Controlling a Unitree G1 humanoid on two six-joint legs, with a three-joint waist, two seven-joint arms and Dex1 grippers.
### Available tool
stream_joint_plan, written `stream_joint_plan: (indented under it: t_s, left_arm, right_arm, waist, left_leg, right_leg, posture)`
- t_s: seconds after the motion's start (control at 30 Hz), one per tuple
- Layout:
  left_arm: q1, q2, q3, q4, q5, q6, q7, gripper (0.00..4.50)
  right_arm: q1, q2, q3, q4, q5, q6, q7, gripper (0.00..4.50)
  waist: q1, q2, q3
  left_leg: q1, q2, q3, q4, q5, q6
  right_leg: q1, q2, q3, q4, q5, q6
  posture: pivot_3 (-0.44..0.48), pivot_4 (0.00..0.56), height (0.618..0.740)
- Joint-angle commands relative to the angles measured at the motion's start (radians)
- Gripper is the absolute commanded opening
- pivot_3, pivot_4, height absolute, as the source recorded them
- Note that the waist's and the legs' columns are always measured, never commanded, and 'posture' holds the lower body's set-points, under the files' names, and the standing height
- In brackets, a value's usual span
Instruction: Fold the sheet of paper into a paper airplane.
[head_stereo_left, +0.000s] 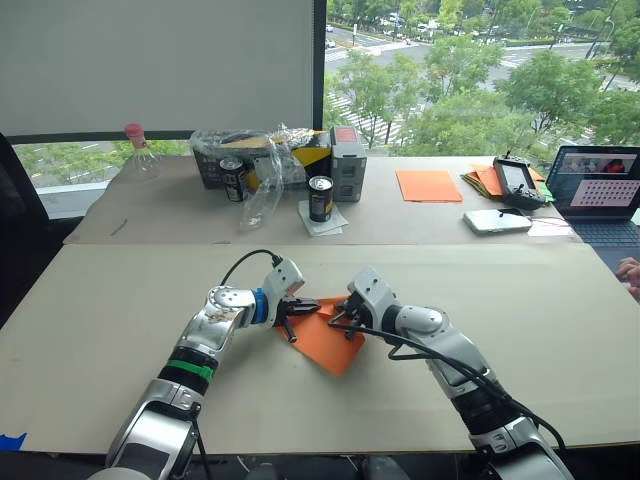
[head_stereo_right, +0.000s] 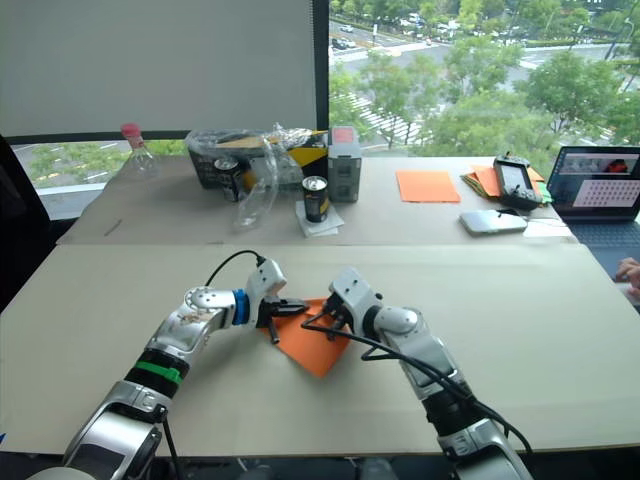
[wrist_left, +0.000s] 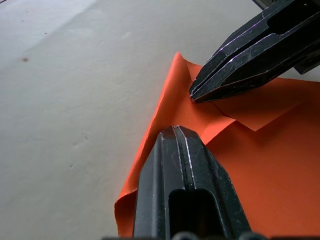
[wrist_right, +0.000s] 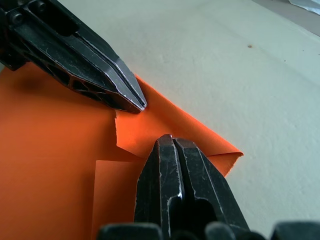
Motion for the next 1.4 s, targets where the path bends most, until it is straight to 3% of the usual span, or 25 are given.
stream_joint_plan:
  t_s: [0.03,0.23,0.8,1.1,1.4]
  left_arm:
    - [0.033,-0.006,-0.016,0.022,0.025,0.044,0.038,0.02]
    - [0.058,-0.001,-0.062,-0.007,0.041,0.057,0.018,0.02]
    - [0.062,0.01,-0.065,-0.03,0.029,0.062,0.008,0.02]
    - [0.067,0.01,-0.062,-0.028,0.028,0.062,0.012,0.02]
    - [0.062,0.004,-0.065,-0.016,0.032,0.054,0.012,0.02]
  right_arm:
    - [0.013,0.008,0.009,-0.02,-0.005,0.01,0.0,0.0]
    - [-0.018,0.04,-0.04,-0.042,0.007,-0.029,-0.044,0.0]
    - [-0.032,0.033,-0.049,0.134,-0.058,-0.059,-0.102,0.0]
    - [-0.015,0.006,-0.084,0.11,-0.057,0.035,-0.154,0.0]
    - [-0.025,-0.044,-0.141,0.034,-0.041,-0.005,-0.169,0.0]
  waist:
    - [0.001,0.0,0.0]
    - [0.001,0.0,0.0]
    - [0.004,0.0,0.0]
    - [0.008,0.0,-0.001]
    - [0.01,0.0,-0.001]
  left_leg:
    - [0.001,0.0,0.0,0.0,0.0,0.0]
    - [0.001,0.0,0.0,0.0,0.0,0.0]
    - [0.001,0.0,0.0,0.0,0.0,0.0]
    - [0.002,0.0,0.0,0.0,0.0,0.0]
    - [0.001,0.0,0.001,0.0,0.0,0.0]
  right_leg:
    - [0.001,0.0,0.0,0.0,0.0,0.0]
    - [0.001,0.0,0.0,0.0,0.0,0.0]
    - [0.001,0.0,0.001,0.0,0.0,0.0]
    - [0.002,0.0,0.001,0.0,0.0,0.0]
    - [0.002,0.0,0.001,-0.001,0.0,0.0]
  posture:
    - [0.0,0.15,0.715]
    - [0.0,0.15,0.715]
    - [0.0,0.15,0.715]
    - [0.0,0.15,0.715]
    - [0.0,0.15,0.715]
